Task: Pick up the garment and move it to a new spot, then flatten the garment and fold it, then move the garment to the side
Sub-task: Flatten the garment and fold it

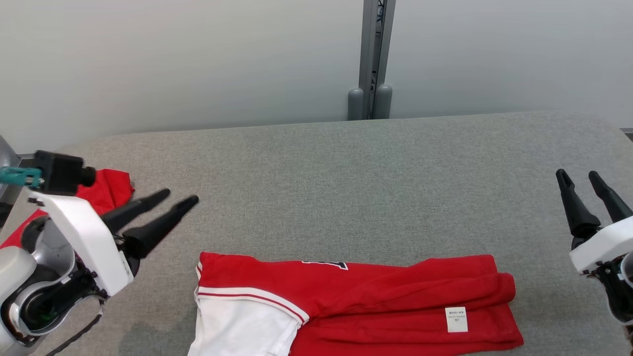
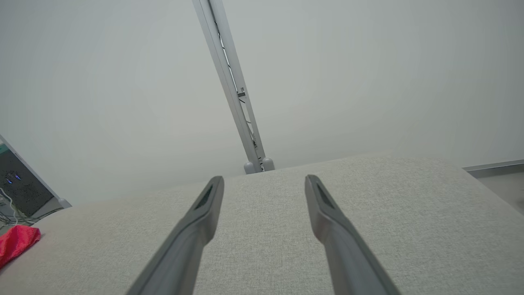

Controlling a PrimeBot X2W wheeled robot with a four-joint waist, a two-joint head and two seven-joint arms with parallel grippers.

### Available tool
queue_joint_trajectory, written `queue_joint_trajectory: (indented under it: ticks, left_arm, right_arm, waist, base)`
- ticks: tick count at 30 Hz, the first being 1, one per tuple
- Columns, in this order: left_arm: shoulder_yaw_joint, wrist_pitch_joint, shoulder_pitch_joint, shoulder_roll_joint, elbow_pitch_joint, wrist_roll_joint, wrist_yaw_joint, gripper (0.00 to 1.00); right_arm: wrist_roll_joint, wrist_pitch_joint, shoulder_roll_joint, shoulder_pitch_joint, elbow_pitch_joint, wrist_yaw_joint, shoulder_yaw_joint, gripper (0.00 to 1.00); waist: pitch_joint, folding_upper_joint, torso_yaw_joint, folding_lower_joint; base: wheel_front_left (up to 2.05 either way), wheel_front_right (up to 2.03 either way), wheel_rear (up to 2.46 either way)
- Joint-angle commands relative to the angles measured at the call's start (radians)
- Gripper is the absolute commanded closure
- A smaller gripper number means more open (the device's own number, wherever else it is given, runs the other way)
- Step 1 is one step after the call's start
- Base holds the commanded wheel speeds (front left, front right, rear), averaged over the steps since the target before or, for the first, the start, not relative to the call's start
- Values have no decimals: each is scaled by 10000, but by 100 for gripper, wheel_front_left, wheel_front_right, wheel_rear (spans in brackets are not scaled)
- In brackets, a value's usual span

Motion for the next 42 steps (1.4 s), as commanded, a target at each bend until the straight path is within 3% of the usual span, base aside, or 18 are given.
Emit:
queue_joint_trajectory:
  ticks: [1,7,9,12,15,18,23,27,34,42]
  left_arm:
    - [345,-1039,341,16,-3,322,423,0]
    - [1090,-4475,1719,49,-388,1211,1921,0]
    - [1381,-4992,2251,-57,-557,1499,2516,0]
    - [2419,-5182,3127,-661,-906,2049,3252,0]
    - [3955,-5186,4406,-1779,-1213,2925,3517,0]
    - [4751,-5189,5179,-2477,-1366,3560,3453,0]
    - [5878,-5192,6310,-3778,-1348,4788,2920,0]
    - [6158,-5192,6581,-4255,-1014,5994,2604,0]
    - [6476,-5195,6777,-5181,-361,7056,2115,0]
    - [7133,-5194,6834,-5837,192,8607,1923,0]
  right_arm:
    - [-318,-332,410,303,73,1,-434,0]
    - [-1511,-772,1492,1235,-269,1,-1840,0]
    - [-1800,-799,1860,1656,-514,1,-2254,0]
    - [-2208,-822,2208,2326,-704,1,-2733,0]
    - [-2447,-595,2550,2899,-705,1,-2962,0]
    - [-2649,-308,2704,3183,-574,1,-3014,0]
    - [-2864,283,3016,3377,-239,1,-2964,0]
    - [-3015,551,3179,3162,348,1,-2980,0]
    - [-2963,1011,3419,2770,1318,1,-2928,0]
    - [-2799,975,3370,2404,2106,1,-2872,0]
  waist:
    - [14,0,26,0]
    - [159,0,79,0]
    - [190,0,140,0]
    - [212,0,254,0]
    - [253,0,368,0]
    - [282,0,420,0]
    - [374,0,488,0]
    - [361,0,523,0]
    - [425,0,642,0]
    - [440,0,775,0]
  base:
    - [0,0,0]
    - [0,0,0]
    - [0,0,0]
    - [0,0,0]
    - [0,0,0]
    - [0,0,0]
    - [0,0,0]
    - [0,0,0]
    - [0,0,0]
    - [0,0,0]
